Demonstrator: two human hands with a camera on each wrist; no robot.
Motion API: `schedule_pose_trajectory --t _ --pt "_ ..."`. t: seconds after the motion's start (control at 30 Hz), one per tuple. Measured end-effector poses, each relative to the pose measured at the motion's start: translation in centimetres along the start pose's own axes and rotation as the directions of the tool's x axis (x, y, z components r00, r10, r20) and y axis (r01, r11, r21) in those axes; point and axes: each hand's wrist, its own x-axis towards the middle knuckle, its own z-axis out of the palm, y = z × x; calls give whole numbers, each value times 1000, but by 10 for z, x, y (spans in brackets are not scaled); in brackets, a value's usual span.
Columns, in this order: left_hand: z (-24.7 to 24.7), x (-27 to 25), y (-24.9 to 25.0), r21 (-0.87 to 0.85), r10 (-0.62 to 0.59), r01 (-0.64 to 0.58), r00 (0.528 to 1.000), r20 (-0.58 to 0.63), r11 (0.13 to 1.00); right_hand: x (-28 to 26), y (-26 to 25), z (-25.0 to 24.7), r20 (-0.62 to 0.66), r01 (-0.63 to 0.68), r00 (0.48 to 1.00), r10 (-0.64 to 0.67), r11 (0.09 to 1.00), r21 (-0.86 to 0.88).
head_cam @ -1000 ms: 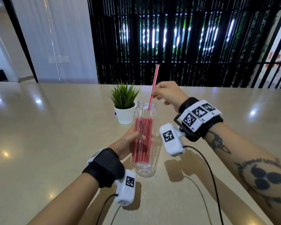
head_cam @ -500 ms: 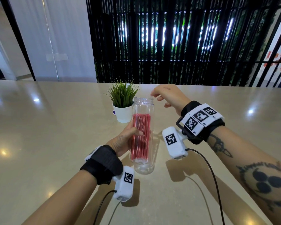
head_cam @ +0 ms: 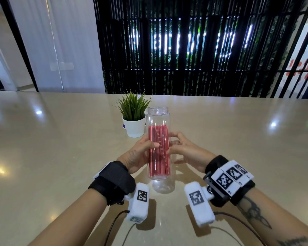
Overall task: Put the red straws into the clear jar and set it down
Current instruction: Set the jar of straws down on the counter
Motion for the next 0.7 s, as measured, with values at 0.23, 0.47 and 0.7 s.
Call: schedule_pose_trajectory --t 0.23,0.47,0.7 --pt "-1 4 -11 125 -37 40 999 -25 991 0 26 -1 -106 50 993 -43 997 66" --pt "6 32 -26 395 43 8 992 -119 919 19 43 -10 -379 126 910 -166 984 -130" --pt "-1 93 -19 447 132 -72 986 -104 891 63 34 -33 -498 93 841 -210 964 -249"
